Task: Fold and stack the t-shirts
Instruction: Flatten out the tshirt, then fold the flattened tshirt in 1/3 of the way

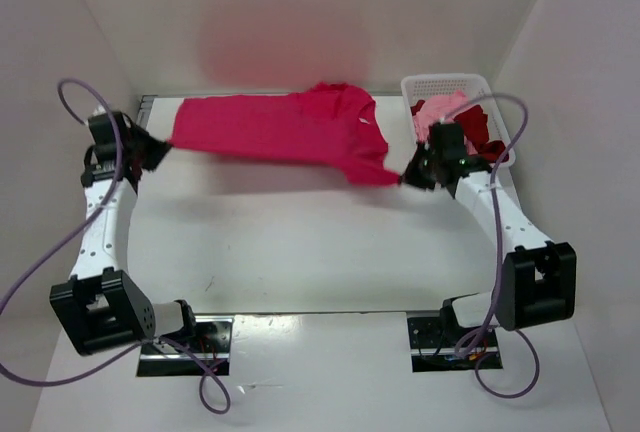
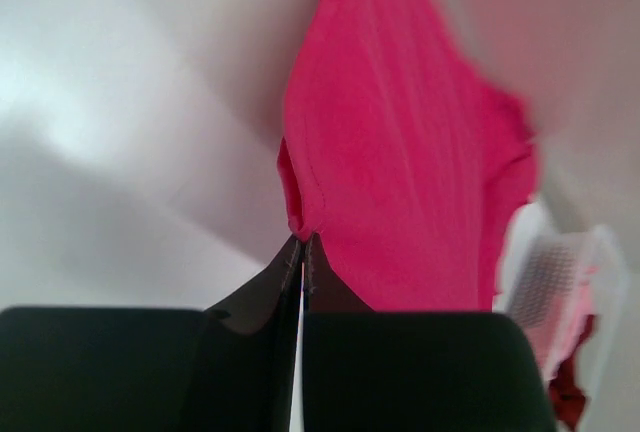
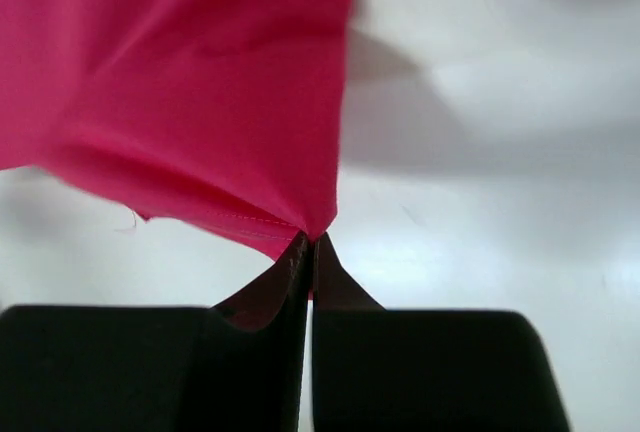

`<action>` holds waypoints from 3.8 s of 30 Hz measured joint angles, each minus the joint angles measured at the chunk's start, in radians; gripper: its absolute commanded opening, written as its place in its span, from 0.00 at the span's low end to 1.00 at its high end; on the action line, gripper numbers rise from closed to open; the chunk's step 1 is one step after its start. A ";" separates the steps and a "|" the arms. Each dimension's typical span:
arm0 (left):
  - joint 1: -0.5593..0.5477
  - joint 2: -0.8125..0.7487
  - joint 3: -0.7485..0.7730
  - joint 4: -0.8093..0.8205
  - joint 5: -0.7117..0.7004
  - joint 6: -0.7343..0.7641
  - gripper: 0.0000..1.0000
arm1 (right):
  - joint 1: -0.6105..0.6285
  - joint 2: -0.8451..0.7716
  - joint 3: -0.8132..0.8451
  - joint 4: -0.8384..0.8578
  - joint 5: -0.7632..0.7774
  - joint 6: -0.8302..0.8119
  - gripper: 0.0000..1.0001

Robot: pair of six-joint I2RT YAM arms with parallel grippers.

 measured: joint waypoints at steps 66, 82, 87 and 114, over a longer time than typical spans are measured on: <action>0.174 0.140 -0.397 0.080 0.115 0.010 0.39 | 0.065 0.235 0.066 0.061 0.022 0.037 0.04; 0.209 0.359 -0.370 0.130 0.174 -0.008 0.00 | 0.070 0.255 -0.058 0.093 0.061 0.052 0.33; 0.297 0.360 -0.340 0.109 0.157 0.031 0.00 | 0.071 0.303 -0.049 0.098 0.053 0.052 0.37; 0.261 0.346 -0.310 0.119 0.166 0.088 0.00 | 0.140 0.488 0.126 0.103 -0.126 -0.021 0.03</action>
